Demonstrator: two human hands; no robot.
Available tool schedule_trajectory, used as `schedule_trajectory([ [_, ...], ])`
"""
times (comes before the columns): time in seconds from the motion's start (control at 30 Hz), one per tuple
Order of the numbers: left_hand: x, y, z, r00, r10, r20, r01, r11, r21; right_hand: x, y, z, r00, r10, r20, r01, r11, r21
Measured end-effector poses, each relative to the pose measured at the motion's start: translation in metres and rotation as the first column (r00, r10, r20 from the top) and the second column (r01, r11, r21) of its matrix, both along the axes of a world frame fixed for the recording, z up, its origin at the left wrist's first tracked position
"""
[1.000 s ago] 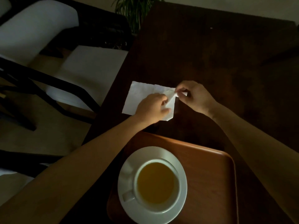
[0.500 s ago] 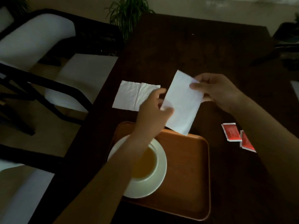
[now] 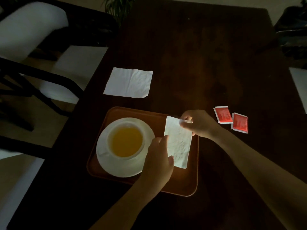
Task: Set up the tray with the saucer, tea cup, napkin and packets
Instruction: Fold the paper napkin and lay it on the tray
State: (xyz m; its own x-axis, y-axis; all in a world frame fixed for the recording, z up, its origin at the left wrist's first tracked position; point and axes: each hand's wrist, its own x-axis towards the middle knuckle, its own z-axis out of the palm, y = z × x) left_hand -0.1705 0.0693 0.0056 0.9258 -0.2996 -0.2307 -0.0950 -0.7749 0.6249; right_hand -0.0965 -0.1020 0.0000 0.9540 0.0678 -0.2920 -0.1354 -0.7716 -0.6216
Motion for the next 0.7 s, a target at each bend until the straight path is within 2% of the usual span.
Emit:
schedule_trajectory([
  [0.33,-0.009,0.001,0.011,0.993,-0.116,0.009,0.114,0.983,0.145,0.002,-0.010,0.012,0.995,0.078,0.060,-0.063,0.975,-0.214],
  [0.53,0.031,0.023,0.063,0.975,-0.086,0.206,0.084,0.996,0.019,0.041,-0.029,0.040,0.986,-0.028,0.166,0.048,0.991,-0.121],
  [0.63,0.078,0.039,0.073,0.971,-0.050,0.233,0.042,0.998,0.036,0.067,-0.022,0.043,0.985,0.030,0.167,-0.013,0.995,-0.100],
  [0.7,0.115,0.049,0.070,0.979,-0.038,0.201,0.020,0.996,0.089,0.083,-0.011,0.040,0.985,0.082,0.154,-0.068,0.993,-0.093],
])
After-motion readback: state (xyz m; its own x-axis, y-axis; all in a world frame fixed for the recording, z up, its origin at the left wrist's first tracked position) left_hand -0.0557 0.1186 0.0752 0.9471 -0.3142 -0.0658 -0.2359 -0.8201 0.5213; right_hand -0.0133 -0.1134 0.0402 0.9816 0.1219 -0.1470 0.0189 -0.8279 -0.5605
